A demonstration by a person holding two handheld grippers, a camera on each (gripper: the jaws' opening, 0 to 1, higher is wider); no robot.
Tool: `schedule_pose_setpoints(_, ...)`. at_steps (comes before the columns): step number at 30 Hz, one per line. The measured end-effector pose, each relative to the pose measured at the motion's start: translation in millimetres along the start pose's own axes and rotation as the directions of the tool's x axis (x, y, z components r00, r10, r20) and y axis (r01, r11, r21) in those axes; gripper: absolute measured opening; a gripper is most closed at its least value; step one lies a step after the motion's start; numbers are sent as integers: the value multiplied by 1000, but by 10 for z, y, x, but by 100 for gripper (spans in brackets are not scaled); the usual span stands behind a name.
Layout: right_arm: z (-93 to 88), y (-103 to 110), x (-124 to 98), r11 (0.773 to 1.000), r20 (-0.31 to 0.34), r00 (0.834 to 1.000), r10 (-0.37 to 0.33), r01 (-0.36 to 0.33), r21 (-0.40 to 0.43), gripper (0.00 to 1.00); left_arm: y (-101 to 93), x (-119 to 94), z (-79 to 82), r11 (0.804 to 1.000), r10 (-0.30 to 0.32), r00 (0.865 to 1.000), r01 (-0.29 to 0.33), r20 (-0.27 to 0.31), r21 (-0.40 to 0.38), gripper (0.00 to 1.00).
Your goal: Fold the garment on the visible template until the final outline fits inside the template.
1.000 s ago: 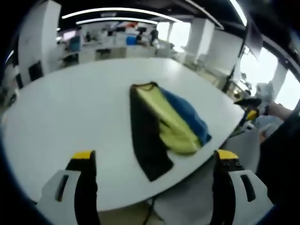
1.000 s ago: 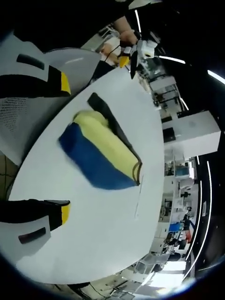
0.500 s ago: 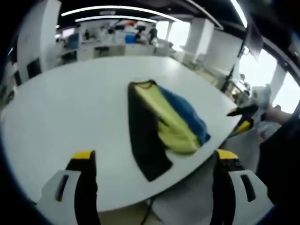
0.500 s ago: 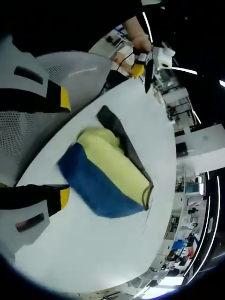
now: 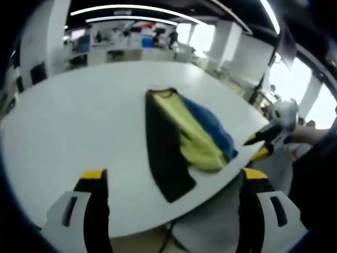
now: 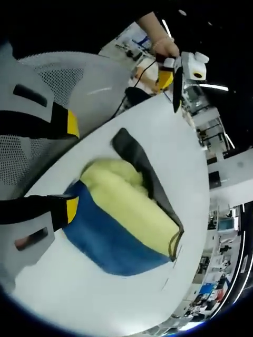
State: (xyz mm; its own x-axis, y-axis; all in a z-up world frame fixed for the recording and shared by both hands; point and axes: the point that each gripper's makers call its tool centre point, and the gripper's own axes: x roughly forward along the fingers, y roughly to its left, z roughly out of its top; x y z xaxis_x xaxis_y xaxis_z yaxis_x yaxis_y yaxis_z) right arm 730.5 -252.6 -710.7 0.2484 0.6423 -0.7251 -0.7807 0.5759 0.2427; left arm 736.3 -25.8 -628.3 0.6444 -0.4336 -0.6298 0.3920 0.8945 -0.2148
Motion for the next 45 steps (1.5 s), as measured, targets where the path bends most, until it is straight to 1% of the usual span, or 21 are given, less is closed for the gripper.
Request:
schedule_pose_setpoints(5, -61, -48, 169, 999, -34, 999, -27, 28, 33, 38, 52, -10, -62, 1000, 5, 1000, -5, -9, -11, 99)
schedule_pose_setpoints(8, -78, -68, 228, 998, -49, 998, -39, 40, 38, 37, 88, -20, -85, 1000, 8, 1000, -8, -12, -16, 99)
schedule_pose_setpoints(14, -84, -91, 353, 997, -64, 997, -41, 45, 64, 34, 157, -31, -114, 1000, 14, 1000, -14, -17, -25, 99)
schedule_pose_setpoints(18, -129, -187, 444, 995, -90, 993, -70, 77, 70, 32, 187, -27, -136, 999, 15, 1000, -15, -21, -29, 99)
schedule_pose_setpoints(27, -233, -275, 552, 992, -140, 985, -102, 111, 56, 29, 252, -27, -195, 999, 20, 999, -21, -30, -44, 99)
schedule_pose_setpoints(34, -267, -351, 570, 990, -158, 979, -129, 138, 42, 25, 297, -27, -206, 998, 24, 999, -26, -30, -54, 99)
schedule_pose_setpoints(36, -266, -381, 567, 988, -160, 977, -142, 149, 30, 21, 305, -21, -213, 998, 24, 999, -26, -32, -57, 99)
schedule_pose_setpoints(40, -270, -410, 567, 987, -163, 974, -155, 158, 6, 18, 307, -1, -224, 998, 20, 999, -22, -36, -59, 99)
schedule_pose_setpoints(45, -287, -416, 573, 977, -168, 966, -197, 178, -118, 16, 308, 13, -214, 998, 20, 999, -22, -35, -62, 99)
